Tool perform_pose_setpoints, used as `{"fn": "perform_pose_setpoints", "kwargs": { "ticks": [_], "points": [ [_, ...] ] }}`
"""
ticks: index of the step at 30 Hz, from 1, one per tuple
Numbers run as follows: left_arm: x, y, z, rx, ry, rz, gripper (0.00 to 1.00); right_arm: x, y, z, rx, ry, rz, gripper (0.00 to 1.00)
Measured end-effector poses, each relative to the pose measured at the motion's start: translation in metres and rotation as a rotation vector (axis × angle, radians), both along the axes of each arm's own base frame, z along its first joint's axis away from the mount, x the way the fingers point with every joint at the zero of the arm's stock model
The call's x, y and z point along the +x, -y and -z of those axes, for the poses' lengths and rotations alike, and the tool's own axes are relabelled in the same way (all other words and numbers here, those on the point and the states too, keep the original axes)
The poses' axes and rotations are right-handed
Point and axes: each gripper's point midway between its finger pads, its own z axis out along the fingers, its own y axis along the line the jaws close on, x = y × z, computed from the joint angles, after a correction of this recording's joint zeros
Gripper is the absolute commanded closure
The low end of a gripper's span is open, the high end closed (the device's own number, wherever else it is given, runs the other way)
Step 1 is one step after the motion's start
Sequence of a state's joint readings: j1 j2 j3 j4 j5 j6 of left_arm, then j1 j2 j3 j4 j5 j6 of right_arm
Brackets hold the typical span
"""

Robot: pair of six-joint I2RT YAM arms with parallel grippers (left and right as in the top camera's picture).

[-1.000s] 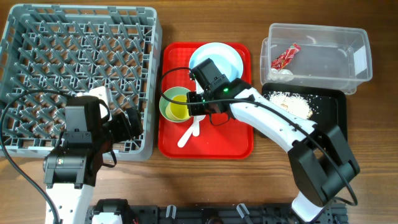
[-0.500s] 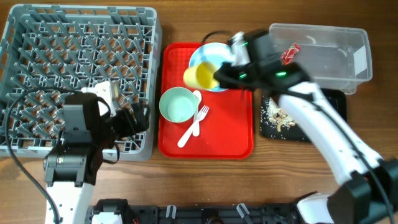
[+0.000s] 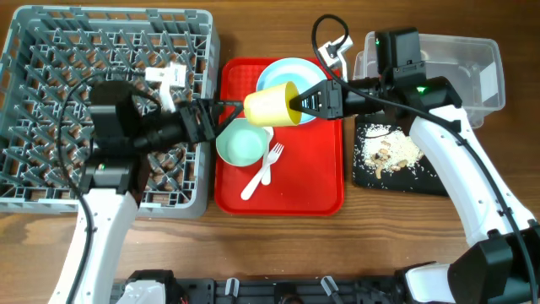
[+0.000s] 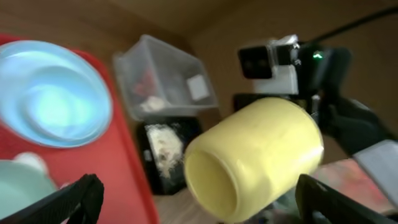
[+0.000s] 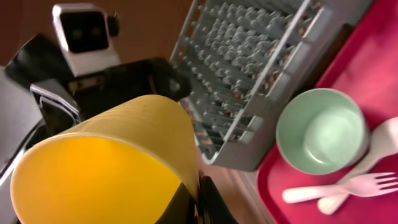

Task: Sort waste into correct bins and load items into the dishwasher rack
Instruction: 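Lift the yellow cup and pass it to the left gripper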

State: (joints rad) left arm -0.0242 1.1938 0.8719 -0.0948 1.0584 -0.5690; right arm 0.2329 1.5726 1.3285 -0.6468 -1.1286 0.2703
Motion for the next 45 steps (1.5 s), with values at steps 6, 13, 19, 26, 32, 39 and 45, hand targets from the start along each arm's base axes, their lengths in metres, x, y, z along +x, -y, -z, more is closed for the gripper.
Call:
{"fn": "perform_pose_setpoints", "kwargs": {
  "ticks": [6,13,19,26,32,39,45],
  "points": [
    [-0.008,0.021,-0.014,-0.088,0.020,0.146,0.00,-0.008,-0.006,-0.018,0.094,0.033,-0.074,0.96],
    [-0.027,0.049,-0.034,-0.133,0.071,0.274,0.01,-0.014,-0.008,-0.030,0.158,0.051,-0.126,0.96],
    [-0.036,0.061,-0.048,-0.166,0.086,0.319,0.13,-0.016,-0.008,-0.032,0.169,0.052,-0.136,0.96],
    [-0.040,0.066,-0.051,-0.190,0.035,0.333,0.20,-0.013,-0.010,-0.039,0.192,0.069,-0.142,0.96],
    [-0.041,0.068,-0.052,-0.195,0.024,0.337,0.21,-0.013,-0.010,-0.041,0.199,0.055,-0.143,0.96],
    [-0.041,0.068,-0.055,-0.198,0.038,0.339,0.12,-0.014,-0.010,-0.042,0.201,0.051,-0.145,0.96],
    [-0.040,0.068,-0.055,-0.199,0.040,0.335,0.12,-0.014,-0.010,-0.042,0.201,0.047,-0.143,0.96]
  ]
}}
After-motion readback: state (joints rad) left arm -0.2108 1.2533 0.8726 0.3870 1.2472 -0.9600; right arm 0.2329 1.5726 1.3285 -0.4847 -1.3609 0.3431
